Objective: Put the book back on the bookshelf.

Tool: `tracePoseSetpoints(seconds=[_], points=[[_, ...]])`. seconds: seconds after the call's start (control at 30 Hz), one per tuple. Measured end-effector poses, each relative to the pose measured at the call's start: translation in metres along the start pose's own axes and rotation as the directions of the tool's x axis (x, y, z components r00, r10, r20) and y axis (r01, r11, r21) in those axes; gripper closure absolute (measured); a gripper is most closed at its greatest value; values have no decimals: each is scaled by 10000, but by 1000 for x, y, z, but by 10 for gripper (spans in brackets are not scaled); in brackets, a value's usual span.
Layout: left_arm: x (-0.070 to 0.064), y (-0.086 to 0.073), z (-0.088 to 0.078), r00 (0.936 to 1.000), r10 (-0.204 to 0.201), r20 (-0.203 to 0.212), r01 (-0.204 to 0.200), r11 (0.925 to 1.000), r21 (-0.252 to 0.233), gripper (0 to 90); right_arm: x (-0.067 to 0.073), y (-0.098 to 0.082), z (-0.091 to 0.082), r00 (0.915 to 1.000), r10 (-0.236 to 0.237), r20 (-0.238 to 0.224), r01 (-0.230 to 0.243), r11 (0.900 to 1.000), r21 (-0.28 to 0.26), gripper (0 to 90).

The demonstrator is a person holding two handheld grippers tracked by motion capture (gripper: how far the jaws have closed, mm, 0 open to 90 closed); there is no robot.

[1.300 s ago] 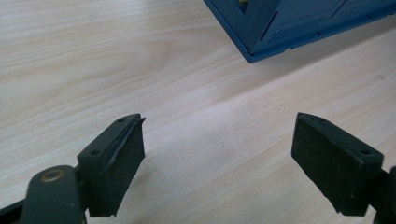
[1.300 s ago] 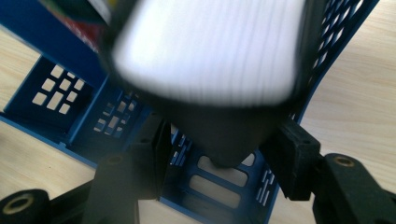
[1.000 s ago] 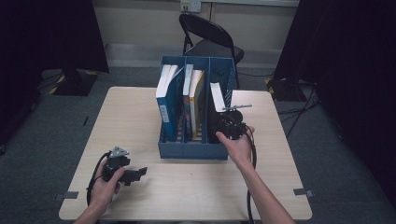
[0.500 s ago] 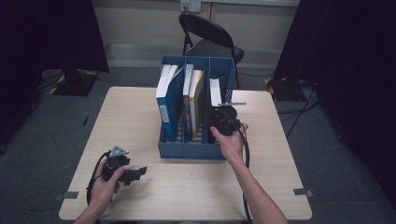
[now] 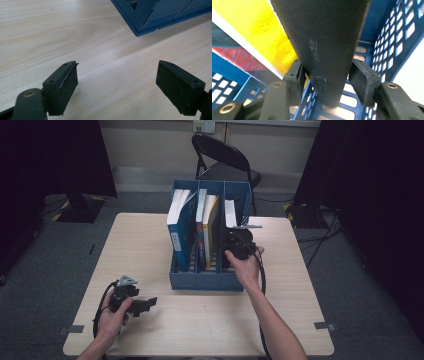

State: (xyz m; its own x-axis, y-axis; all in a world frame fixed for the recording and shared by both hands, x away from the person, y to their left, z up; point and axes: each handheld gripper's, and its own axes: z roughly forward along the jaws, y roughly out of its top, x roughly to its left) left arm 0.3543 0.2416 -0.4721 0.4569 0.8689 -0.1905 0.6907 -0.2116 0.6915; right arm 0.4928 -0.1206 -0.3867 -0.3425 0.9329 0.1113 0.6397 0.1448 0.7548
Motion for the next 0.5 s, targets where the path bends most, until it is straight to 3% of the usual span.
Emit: tracePoseSetpoints(seconds=[0.5], points=[[1, 0, 2, 10000, -82, 25, 82, 9999, 94, 174, -5, 3, 4, 9989, -425, -190, 424, 9991, -61, 475]])
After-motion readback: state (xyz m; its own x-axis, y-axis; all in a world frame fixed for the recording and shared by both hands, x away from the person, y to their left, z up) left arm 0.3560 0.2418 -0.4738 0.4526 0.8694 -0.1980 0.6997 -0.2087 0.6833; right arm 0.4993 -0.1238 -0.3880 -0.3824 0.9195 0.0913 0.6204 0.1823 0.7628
